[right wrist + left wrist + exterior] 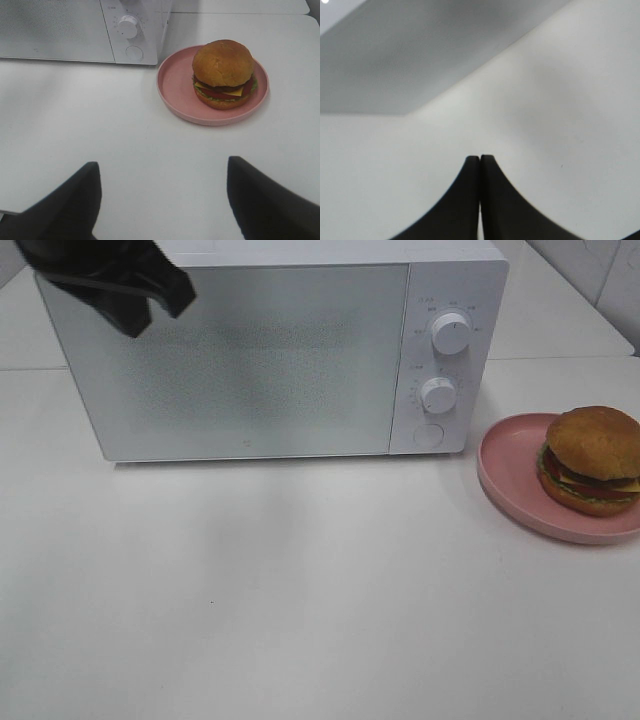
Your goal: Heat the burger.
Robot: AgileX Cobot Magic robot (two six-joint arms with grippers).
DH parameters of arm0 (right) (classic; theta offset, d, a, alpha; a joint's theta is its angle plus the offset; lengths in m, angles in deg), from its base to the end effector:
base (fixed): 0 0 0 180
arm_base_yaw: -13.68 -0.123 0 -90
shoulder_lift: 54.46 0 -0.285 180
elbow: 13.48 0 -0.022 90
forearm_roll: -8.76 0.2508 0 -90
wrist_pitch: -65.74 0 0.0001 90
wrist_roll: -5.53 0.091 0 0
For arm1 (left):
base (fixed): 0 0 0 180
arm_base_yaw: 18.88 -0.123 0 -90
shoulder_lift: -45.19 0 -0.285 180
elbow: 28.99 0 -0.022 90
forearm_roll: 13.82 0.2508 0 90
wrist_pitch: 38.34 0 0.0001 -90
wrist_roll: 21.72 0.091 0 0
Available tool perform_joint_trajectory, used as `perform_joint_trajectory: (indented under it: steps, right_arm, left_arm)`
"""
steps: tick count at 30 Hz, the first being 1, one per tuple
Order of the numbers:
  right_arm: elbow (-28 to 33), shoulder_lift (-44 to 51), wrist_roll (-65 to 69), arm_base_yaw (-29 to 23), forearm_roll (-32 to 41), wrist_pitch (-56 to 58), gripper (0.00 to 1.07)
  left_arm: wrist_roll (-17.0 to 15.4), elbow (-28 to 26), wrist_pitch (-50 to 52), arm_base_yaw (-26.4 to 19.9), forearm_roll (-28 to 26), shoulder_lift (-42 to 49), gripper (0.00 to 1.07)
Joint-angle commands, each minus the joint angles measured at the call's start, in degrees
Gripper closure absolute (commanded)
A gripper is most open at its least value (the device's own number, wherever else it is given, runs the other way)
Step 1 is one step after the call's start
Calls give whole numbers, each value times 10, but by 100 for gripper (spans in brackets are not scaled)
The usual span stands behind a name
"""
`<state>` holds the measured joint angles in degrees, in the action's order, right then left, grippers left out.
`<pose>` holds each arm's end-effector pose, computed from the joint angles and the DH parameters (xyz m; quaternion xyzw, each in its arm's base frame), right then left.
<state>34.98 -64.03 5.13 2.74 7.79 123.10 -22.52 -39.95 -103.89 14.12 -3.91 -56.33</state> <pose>0.0024 -0.0008 0.2827 -0.0836 0.8410 0.0407 0.5329 0.2969 -0.1758 0.3398 0.2883 0.9313 0.0207 0.2218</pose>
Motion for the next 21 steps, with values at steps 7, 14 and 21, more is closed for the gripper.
perform_joint_trajectory:
  steps: [7, 14, 21]
  right_arm:
    - [1, 4, 4, 2, -2, 1, 40]
    - [1, 4, 4, 2, -2, 1, 40]
    - [1, 4, 4, 2, -2, 1, 40]
  left_arm:
    - [-45, 14, -78, -146, -7, 109, 106]
    - [-42, 89, -78, -239, -6, 205, 106]
    - [-41, 247, -69, -293, 6, 371, 106]
